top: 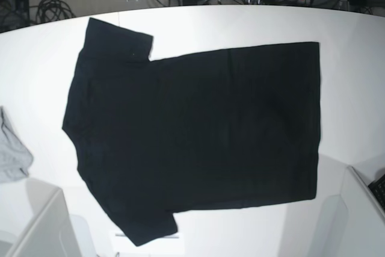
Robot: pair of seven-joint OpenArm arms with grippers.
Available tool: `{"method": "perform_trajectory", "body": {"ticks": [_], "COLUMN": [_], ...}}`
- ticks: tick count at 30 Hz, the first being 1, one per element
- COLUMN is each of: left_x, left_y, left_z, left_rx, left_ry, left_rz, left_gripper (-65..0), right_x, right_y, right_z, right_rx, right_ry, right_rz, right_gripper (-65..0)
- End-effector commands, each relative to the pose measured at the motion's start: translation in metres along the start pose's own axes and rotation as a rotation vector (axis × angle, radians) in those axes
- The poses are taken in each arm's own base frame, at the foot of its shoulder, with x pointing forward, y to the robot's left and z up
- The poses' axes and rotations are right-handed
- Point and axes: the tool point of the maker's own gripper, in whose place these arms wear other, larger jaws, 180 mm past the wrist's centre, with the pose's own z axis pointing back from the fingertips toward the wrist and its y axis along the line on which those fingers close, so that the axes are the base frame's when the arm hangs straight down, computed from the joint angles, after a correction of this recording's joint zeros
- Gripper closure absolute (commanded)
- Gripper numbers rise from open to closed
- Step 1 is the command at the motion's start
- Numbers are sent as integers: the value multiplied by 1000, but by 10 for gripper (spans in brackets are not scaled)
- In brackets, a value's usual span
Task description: Fold the T-shirt properly
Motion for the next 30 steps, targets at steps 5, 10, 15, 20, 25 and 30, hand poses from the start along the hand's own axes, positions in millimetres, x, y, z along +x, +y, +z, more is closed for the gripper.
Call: {"method": "perform_trajectory", "body": {"ticks": [5,10,15,20,25,30], "left_x": [9,11,10,8,1,-6], "left_y": [3,2,3,3,2,2], "left_z": [0,2,2,2,2,2], "left_rx": [8,5,6,6,4,4], "left_ry": [-30,-55,-50,-49,-35,-29], "left_rz": [19,45,45,42,55,40], "left_gripper": [0,0,0,0,0,0], "right_x": [14,7,-2,-7,-5,-5], "right_y": [-10,-13,-19,-19,-20,-20], "right_z": [1,1,0,0,0,0], "right_rx": [-20,-26,-35,-34,-36,-36], "right_ry": [-16,-7,4,10,7,6], "right_rz": [-2,-2,-2,-1,-2,-2], "right_gripper": [0,0,0,0,0,0]}}
